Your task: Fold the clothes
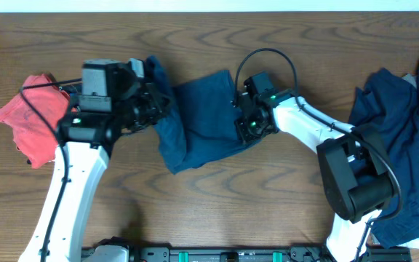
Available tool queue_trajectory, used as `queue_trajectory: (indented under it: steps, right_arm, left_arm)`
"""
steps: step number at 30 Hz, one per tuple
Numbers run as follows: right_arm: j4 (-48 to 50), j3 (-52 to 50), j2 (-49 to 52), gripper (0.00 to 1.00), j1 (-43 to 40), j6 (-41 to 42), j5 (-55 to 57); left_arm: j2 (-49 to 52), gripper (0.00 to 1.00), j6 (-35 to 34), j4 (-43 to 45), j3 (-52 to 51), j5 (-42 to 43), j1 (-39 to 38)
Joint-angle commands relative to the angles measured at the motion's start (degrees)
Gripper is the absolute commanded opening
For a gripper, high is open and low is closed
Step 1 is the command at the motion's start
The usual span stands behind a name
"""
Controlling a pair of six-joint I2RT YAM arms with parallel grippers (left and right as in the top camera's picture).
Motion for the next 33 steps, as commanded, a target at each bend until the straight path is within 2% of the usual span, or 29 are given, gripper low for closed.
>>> queue_trajectory:
  steps: [1,9,13,14,16,17,23,27,33]
  right_arm:
    - [-0.83,-0.66,1.97,0.11,3.13,3.30,-1.05]
    - [-1.14,-0.63,1.97,0.13,7.30,6.95,1.33]
    - [-2.34,-0.61,1.84,0.14,7.26,9.97,3.63]
    - [-3.21,-0.55,1.64,0.13,6.84,11.47,5.18]
    - [-5.09,-0.37,0.48,0.13,5.35,13.90,7.82]
    - [-6.10,-0.04,-0.57,0.13,4.31,14.23,9.09]
    - [-9.92,3.72,-12.17,0.15,-4.94,13.94,16.70]
    - [-7.85,5.81,-19.89,0.16,-9.33,7.82,11.74]
    - [-5.40,5.79,-23.47,0.15,-7.80,-4.74,-8.24]
  left_arm:
    - [2.58,0.06,-1.16,1.31,1.81,-2.95,-3.43]
    - [9.46,0.06,-2.60,8.90,1.81,-2.97,-10.71]
    - [11.58,0.07,-2.54,9.99,1.81,-2.99,-12.07]
    - [11.72,0.13,-2.29,9.97,1.81,-2.99,-12.04]
    - [11.63,0.35,-0.26,10.64,1.81,-2.95,-11.67]
    - [11.32,0.39,0.74,11.10,1.84,-2.97,-11.21]
    - [10.71,0.40,1.16,12.41,1.81,-6.43,-6.32]
    - [10.71,0.40,3.34,9.33,1.81,-13.51,-4.48]
    - [11.28,0.40,4.04,4.26,0.85,-18.23,-4.59]
